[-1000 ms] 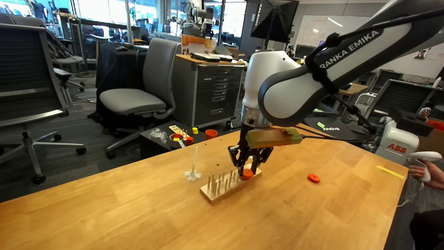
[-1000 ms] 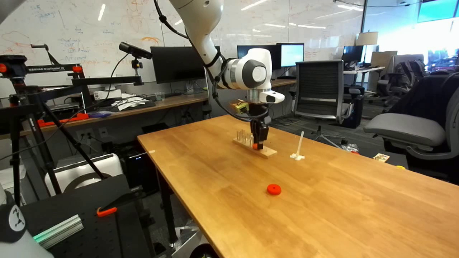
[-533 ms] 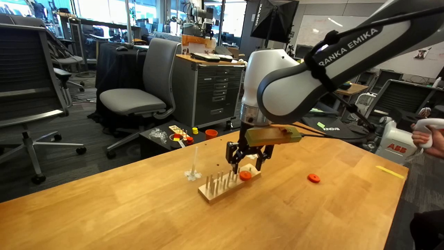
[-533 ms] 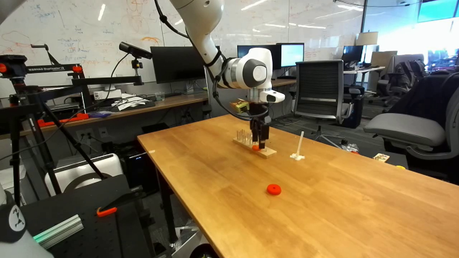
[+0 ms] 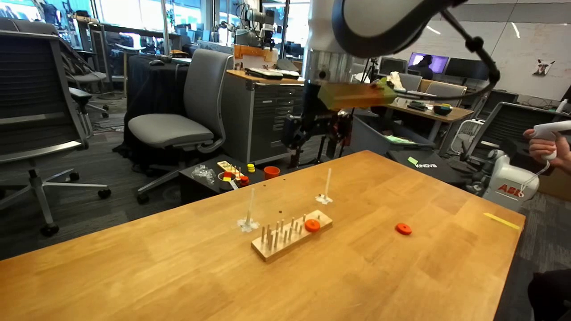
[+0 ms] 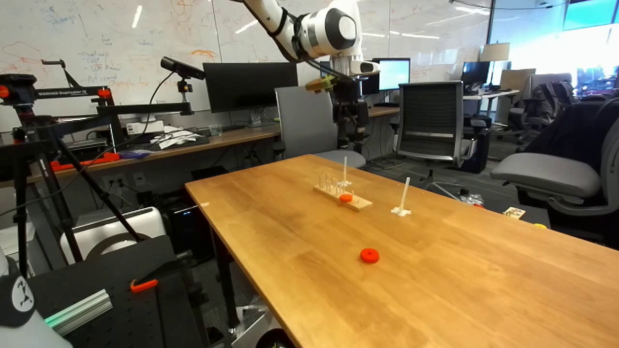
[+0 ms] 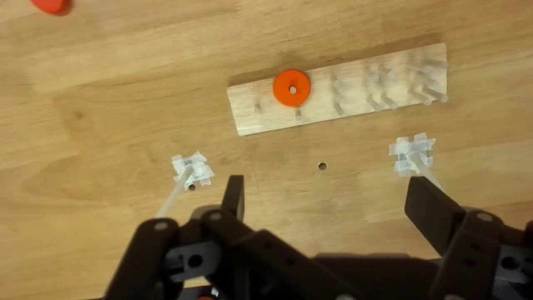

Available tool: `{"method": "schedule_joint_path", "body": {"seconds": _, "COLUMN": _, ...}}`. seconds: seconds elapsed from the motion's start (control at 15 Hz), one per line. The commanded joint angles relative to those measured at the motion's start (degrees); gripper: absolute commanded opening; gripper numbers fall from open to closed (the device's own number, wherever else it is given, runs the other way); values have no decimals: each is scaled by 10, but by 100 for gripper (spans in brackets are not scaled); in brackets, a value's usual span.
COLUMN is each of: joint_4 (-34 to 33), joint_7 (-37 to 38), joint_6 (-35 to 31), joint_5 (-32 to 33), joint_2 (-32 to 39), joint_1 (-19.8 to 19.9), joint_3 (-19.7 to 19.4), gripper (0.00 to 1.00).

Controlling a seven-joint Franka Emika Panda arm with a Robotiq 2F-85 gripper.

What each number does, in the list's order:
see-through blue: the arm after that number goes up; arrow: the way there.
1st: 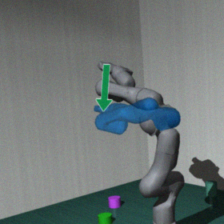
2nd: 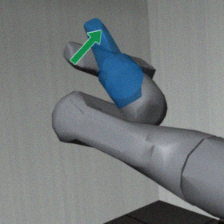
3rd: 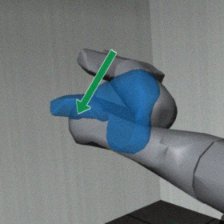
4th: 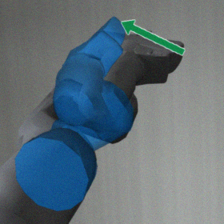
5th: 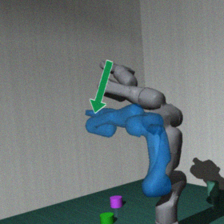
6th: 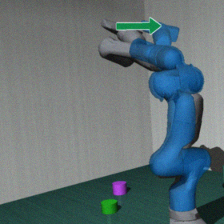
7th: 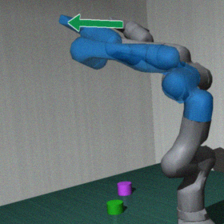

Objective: Pick up the orange ring on the left and place it on the wooden board

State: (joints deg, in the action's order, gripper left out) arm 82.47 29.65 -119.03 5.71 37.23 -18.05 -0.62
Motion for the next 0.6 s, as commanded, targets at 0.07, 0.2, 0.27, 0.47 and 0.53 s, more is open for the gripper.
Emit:
{"method": "schedule_joint_path", "body": {"seconds": 0.07, "joint_4": -86, "joint_7": -102, "joint_6": 145, "joint_5": 9, "joint_2": -8, "joint_1": 7, "joint_3": 22, "gripper": 100}}
{"method": "schedule_joint_path", "body": {"seconds": 0.2, "joint_4": -111, "joint_7": -137, "joint_6": 182, "joint_5": 0, "joint_2": -5, "joint_1": 13, "joint_3": 31, "gripper": 100}}
{"method": "schedule_joint_path", "body": {"seconds": 0.27, "joint_4": -119, "joint_7": -145, "joint_6": 198, "joint_5": -5, "joint_2": -5, "joint_1": 15, "joint_3": 34, "gripper": 100}}
{"method": "schedule_joint_path", "body": {"seconds": 0.47, "joint_4": -88, "joint_7": -114, "joint_6": 165, "joint_5": 4, "joint_2": -12, "joint_1": 9, "joint_3": 27, "gripper": 100}}
{"method": "schedule_joint_path", "body": {"seconds": 0.53, "joint_4": -88, "joint_7": -114, "joint_6": 165, "joint_5": 4, "joint_2": -10, "joint_1": 9, "joint_3": 27, "gripper": 100}}
